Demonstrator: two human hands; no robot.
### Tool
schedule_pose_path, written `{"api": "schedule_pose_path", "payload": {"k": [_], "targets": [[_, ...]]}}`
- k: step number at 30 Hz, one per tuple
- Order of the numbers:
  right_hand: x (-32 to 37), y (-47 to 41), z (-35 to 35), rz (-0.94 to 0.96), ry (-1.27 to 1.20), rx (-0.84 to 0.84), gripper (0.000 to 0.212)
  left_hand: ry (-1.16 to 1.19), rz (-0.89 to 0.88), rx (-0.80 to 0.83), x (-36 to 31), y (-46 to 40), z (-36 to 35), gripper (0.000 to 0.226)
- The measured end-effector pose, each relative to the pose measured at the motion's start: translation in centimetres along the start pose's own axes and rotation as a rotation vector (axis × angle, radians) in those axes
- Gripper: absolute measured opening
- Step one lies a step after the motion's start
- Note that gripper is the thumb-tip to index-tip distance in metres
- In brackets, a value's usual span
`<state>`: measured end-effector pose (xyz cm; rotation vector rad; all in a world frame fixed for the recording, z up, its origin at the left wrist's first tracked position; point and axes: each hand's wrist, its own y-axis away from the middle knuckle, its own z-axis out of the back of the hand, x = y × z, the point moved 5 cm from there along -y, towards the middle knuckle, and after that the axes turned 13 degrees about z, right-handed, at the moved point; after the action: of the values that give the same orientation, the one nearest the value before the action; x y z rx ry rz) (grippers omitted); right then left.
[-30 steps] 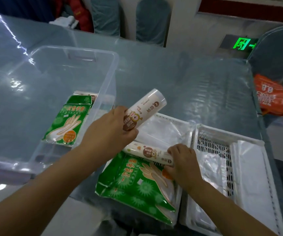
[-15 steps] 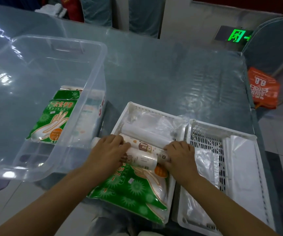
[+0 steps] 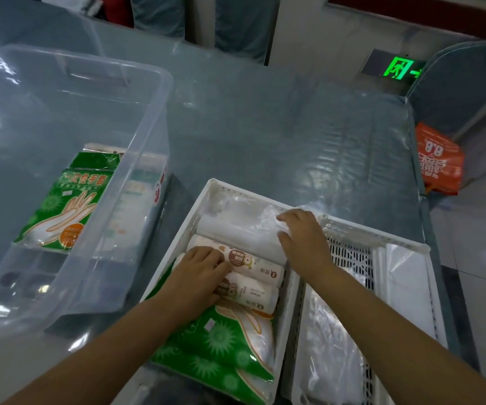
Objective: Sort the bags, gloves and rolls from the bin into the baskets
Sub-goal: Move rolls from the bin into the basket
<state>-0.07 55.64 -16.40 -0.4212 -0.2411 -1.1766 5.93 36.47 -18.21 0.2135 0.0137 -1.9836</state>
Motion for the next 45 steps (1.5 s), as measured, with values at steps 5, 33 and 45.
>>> {"api": "schedule_pose_path", "payload": {"k": [5, 33, 45], "targets": [[0.4, -3.6, -3.4, 0.102, 0.154, 0.221, 0.035, -0.012, -0.047, 0.068, 0.6, -0.5, -0.5, 0.077], [0.4, -6.0, -7.5, 0.174, 0.438, 0.510, 0.058, -0.027, -0.038, 0.246, 1.6, -1.3, -2.8, 0.122], [0.6, -5.2, -7.0, 0.119, 0.181, 0.350, 0.021, -0.023, -0.053, 0.272, 1.5, -0.9, -2.5, 0.112]]}}
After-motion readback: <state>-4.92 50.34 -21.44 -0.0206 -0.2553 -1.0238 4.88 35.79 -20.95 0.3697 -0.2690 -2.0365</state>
